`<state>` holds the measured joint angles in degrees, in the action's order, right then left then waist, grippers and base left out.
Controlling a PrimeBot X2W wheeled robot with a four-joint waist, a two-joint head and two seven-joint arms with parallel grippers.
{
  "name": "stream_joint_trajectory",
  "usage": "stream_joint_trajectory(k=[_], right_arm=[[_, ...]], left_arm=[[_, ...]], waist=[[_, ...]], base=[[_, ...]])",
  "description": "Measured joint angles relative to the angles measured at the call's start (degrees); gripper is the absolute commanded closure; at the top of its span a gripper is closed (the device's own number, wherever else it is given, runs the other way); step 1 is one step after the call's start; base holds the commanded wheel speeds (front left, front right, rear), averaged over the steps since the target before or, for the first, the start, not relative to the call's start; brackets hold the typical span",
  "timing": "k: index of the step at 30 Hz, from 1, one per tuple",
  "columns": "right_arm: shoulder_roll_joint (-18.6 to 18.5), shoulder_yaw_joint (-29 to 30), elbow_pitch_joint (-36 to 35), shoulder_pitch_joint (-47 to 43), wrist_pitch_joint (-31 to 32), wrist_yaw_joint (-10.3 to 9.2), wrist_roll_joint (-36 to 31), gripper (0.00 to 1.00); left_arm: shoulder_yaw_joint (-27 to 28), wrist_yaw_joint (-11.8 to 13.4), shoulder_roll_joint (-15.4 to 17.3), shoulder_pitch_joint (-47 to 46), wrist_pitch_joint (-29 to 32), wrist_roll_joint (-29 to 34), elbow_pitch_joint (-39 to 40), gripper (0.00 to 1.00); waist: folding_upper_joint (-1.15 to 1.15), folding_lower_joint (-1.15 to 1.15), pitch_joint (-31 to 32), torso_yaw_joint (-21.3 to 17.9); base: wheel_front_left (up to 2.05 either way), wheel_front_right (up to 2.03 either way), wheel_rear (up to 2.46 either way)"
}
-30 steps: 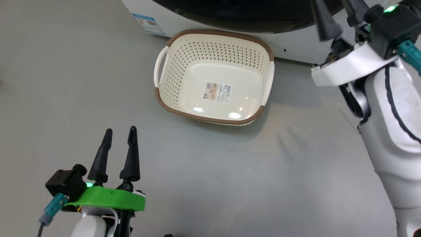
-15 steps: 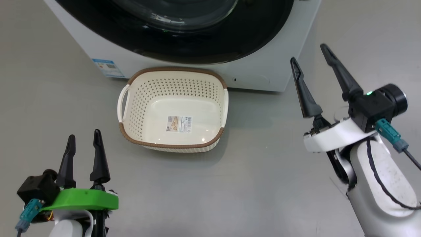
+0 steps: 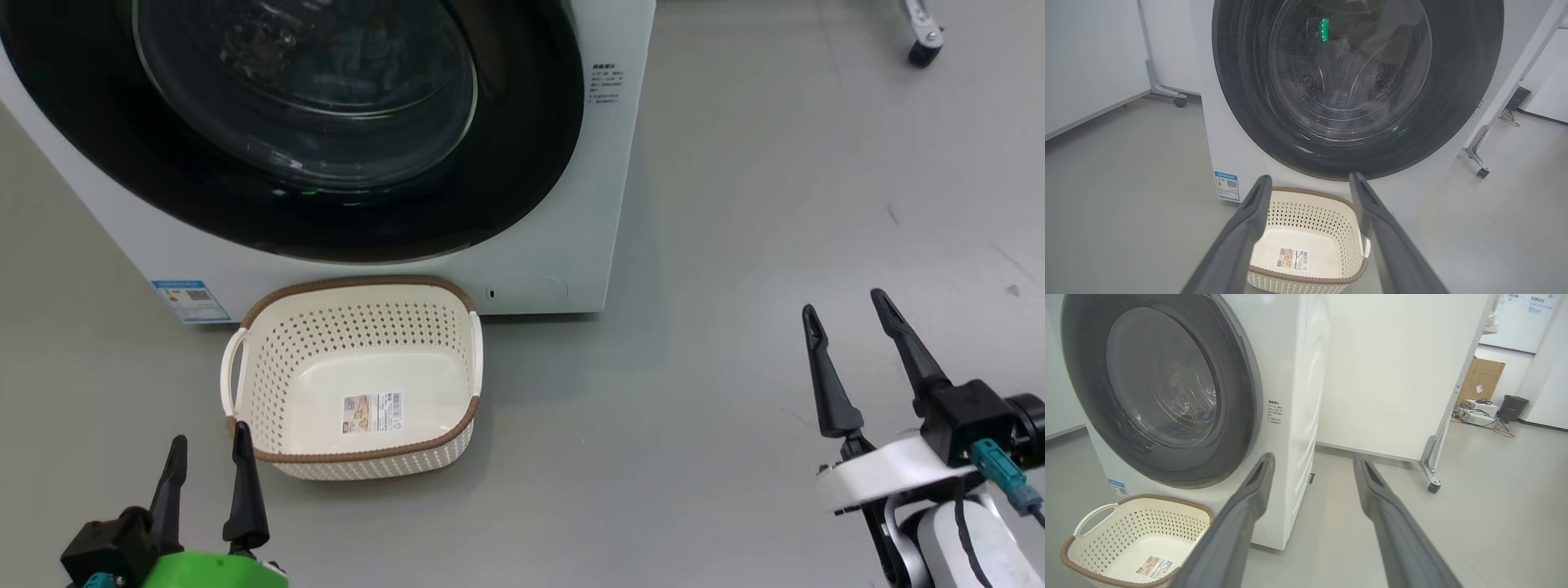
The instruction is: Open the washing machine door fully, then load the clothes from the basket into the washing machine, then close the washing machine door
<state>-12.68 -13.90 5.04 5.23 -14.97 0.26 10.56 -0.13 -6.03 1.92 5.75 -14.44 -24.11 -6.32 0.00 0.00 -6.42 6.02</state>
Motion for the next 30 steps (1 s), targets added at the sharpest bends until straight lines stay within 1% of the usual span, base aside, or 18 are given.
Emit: stream_joint_trajectory(k=[1, 4, 5, 8, 11, 12, 20, 22, 26, 29, 30], right_arm=[[-0.11, 0.53, -0.29, -1.07, 0.0, -0.4, 0.0, 0.0], [-0.08, 1.36, -0.78, -4.39, 0.01, -0.56, 0.0, 0.0], [-0.07, 1.75, -0.88, -5.5, 0.01, -0.94, 0.0, 0.0], [0.03, 2.71, -1.55, -8.17, 0.01, -0.99, 0.05, 0.0], [0.52, 3.27, -2.7, -9.74, 0.01, -1.12, 0.18, 0.0], [0.69, 3.52, -3.02, -10.12, 0.01, -1.45, 0.19, 0.0], [1.7, 4.36, -4.63, -12.28, 0.05, -1.31, 0.19, 0.0], [1.7, 4.66, -4.86, -12.82, 0.07, -0.86, 0.19, 0.0], [1.72, 5.19, -5.35, -13.05, 0.07, -0.75, 0.1, 0.0], [1.86, 5.57, -5.8, -13.08, 0.07, -0.31, -0.04, 0.0], [1.94, 5.56, -5.73, -13.1, 0.05, -0.32, -0.09, 1.0]], left_arm=[[0.01, 0.0, 0.0, 0.41, 0.0, 0.2, -0.18, 0.0], [0.1, -0.07, 0.01, 1.47, 0.0, 0.33, -0.12, 0.0], [0.22, -0.07, 0.01, 1.72, 0.0, 0.35, -0.12, 0.0], [0.11, -0.18, 0.08, 2.85, 0.0, -1.37, -0.18, 0.0], [0.15, -0.26, 0.09, 4.03, 0.0, -1.23, -0.35, 0.0], [0.25, -0.26, 0.09, 4.13, 0.0, -0.6, -0.29, 0.0], [0.27, -0.51, 0.22, 4.31, 0.0, 1.01, -0.14, 0.0], [0.09, -0.51, 0.23, 4.42, 0.0, 1.32, -0.13, 0.0], [-0.08, -0.56, 0.25, 4.87, 0.0, 1.34, 0.08, 0.0], [-0.12, -0.56, 0.25, 4.87, 0.0, 1.34, 0.57, 0.0], [-0.11, -0.55, 0.22, 4.86, 0.0, 1.34, 0.57, 1.0]], waist=[[0.0, 0.0, 0.65, -0.42], [0.0, 0.0, 2.44, -1.5], [0.0, 0.0, 2.98, -1.82], [0.0, 0.0, 4.3, -2.64], [0.0, 0.0, 5.14, -3.39], [0.0, 0.0, 5.33, -3.57], [0.0, 0.0, 5.84, -4.08], [0.0, 0.0, 5.85, -4.06], [0.0, 0.0, 5.86, -3.93], [0.0, 0.0, 5.86, -3.81], [0.0, 0.0, 5.86, -3.77]], base=[[0.0, 0.0, 0.0], [0.0, 0.0, 0.0], [0.0, 0.0, 0.0], [0.0, 0.0, 0.0], [0.0, 0.0, 0.0], [0.0, 0.0, 0.0], [0.0, 0.0, 0.0], [0.0, 0.0, 0.0], [0.0, 0.0, 0.0], [0.0, 0.0, 0.0], [0.0, 0.0, 0.0]])
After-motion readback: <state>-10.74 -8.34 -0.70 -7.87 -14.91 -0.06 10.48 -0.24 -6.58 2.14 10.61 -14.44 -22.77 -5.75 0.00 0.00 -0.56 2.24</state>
